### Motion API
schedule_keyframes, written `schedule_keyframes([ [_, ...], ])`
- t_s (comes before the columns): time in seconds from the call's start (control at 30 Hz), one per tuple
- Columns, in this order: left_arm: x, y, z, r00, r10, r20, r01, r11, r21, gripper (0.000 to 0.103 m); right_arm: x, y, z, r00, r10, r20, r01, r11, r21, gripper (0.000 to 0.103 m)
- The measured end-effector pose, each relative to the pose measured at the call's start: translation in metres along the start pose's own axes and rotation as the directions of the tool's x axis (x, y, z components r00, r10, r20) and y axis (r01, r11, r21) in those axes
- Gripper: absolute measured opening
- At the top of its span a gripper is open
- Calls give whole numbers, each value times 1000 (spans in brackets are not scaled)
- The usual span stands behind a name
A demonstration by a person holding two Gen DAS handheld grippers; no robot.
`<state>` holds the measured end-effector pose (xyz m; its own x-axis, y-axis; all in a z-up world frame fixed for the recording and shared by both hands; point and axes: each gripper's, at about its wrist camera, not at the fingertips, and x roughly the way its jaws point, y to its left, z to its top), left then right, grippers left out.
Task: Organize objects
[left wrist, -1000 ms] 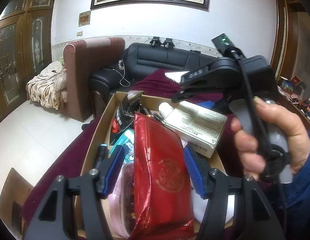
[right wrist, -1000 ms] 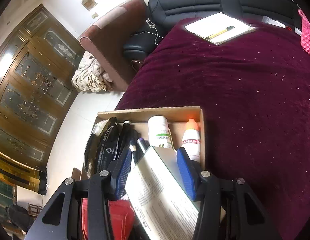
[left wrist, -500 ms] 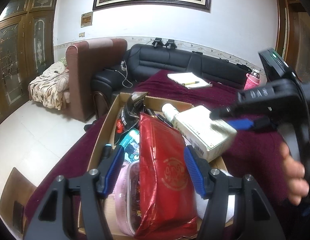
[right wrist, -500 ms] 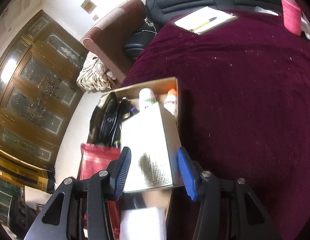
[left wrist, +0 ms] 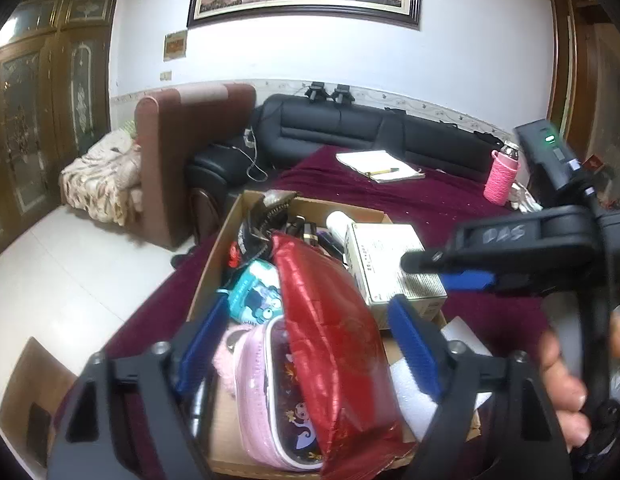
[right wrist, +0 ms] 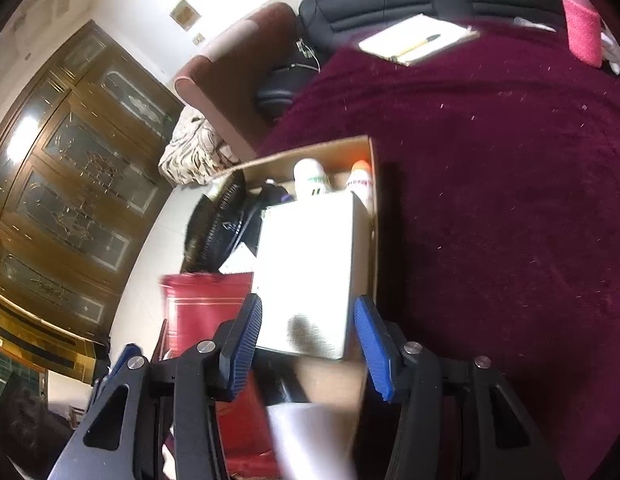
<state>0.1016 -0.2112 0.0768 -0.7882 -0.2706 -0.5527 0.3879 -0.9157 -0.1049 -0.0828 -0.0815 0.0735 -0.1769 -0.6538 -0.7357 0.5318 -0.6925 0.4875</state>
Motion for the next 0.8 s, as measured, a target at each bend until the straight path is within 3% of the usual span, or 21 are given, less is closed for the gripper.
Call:
schedule_keyframes([
  [0.13,4,-5,0,1000,-8,-2,8,1000,-2,85,-19,5,-6,999,-7,48,7,1000,-16,61],
  [0.27,6,-6,-1,1000,3,6,-3,1000,8,88,-28,7,-17,997,-22,78,25,999,-36,74],
  [0.37,14,-11,0,1000,1,-2,0,999,40,96,-36,8,-23,995,-16,95,20,999,-46,76],
  [0.57,26,-14,7,999,10,-43,-8,998,55,96,-59,6,-33,988,11,151,-5,999,-38,84],
  [0.7,0,-11,10,1000,2,23,-3,999,33,96,-69,5,-42,986,19,163,-10,999,-54,86],
  [0.8,-36,-15,13,991,16,136,-27,996,81,101,-78,9,-53,980,1,198,16,996,-87,86],
])
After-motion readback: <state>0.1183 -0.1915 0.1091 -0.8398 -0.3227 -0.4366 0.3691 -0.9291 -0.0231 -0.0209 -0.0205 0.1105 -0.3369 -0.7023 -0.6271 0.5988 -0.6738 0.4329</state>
